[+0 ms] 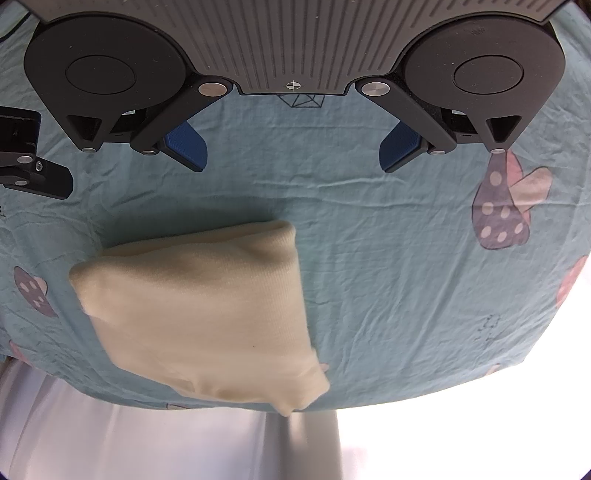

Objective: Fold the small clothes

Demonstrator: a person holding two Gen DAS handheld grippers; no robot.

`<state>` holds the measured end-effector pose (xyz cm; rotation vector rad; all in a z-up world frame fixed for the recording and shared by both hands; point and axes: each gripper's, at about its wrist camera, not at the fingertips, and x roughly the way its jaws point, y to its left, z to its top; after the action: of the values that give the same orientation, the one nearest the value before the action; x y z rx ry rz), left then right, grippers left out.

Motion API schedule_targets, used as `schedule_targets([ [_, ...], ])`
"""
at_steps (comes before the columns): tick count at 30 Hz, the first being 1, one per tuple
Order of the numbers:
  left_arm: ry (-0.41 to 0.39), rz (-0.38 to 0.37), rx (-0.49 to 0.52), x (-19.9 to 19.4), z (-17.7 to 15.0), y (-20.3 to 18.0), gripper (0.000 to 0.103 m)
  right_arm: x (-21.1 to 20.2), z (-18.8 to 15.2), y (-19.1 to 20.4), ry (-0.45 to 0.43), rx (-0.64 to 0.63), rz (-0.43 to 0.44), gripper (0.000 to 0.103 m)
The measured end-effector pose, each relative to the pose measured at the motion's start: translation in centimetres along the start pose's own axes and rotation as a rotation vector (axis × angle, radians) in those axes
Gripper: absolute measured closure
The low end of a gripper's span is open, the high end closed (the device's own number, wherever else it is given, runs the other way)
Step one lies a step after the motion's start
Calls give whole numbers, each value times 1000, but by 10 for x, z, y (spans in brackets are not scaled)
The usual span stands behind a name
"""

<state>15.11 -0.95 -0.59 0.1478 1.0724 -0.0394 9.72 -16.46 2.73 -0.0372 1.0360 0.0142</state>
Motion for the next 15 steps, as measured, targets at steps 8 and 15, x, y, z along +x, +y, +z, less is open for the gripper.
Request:
schedule_targets([
  [8,6,-1,-3,0,0,-1,1,0,1,0,-1,1,3,4],
  [15,6,2,-11,1,0,-1,1,-1,2,-1,0,3,5,4],
])
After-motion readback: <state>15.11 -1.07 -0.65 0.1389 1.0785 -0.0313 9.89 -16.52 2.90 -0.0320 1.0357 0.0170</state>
